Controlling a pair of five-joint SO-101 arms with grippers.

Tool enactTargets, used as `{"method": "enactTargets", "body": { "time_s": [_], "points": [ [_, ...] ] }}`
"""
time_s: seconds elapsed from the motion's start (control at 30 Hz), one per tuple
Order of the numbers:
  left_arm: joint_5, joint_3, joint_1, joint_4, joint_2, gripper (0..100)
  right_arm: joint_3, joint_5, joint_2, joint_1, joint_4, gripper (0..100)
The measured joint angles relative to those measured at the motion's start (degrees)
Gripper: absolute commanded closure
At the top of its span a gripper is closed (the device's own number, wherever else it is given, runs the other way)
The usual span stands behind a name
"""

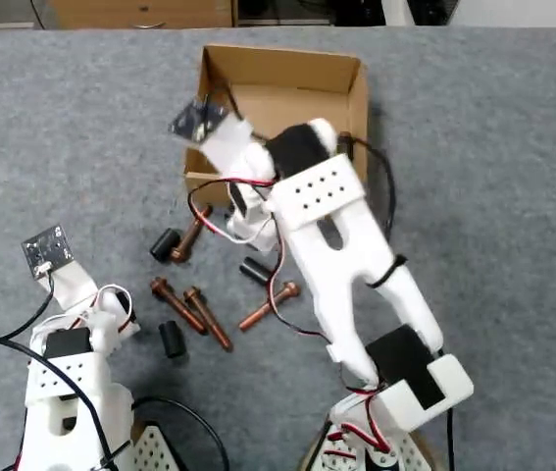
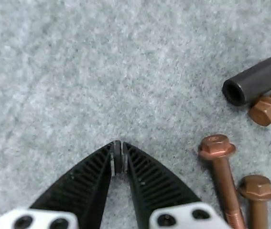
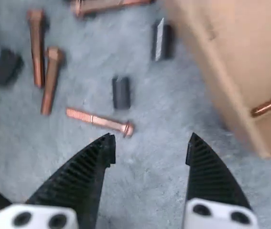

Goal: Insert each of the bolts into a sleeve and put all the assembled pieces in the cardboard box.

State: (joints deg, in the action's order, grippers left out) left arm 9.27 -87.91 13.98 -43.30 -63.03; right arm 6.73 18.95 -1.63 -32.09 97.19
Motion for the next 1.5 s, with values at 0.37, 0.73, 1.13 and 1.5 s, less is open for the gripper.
{"method": "enactTargets", "body": {
  "time_s": [0.37, 0.73, 1.13, 1.5],
  "points": [
    [0.0, 0.0, 0.0, 0.0, 0.0, 98, -11.5, 3.6, -3.5, 0.0, -13.1, 93.2],
    [0.0, 0.0, 0.0, 0.0, 0.0, 98, -12.0, 3.6, -10.4, -0.1, -13.8, 93.2],
    [0.0, 0.0, 0.0, 0.0, 0.0, 98, -12.0, 3.6, -15.4, -0.1, -16.9, 82.5],
    [0.0, 0.0, 0.0, 0.0, 0.0, 98, -16.3, 3.6, -15.6, -4.3, -21.2, 82.5]
  ]
}}
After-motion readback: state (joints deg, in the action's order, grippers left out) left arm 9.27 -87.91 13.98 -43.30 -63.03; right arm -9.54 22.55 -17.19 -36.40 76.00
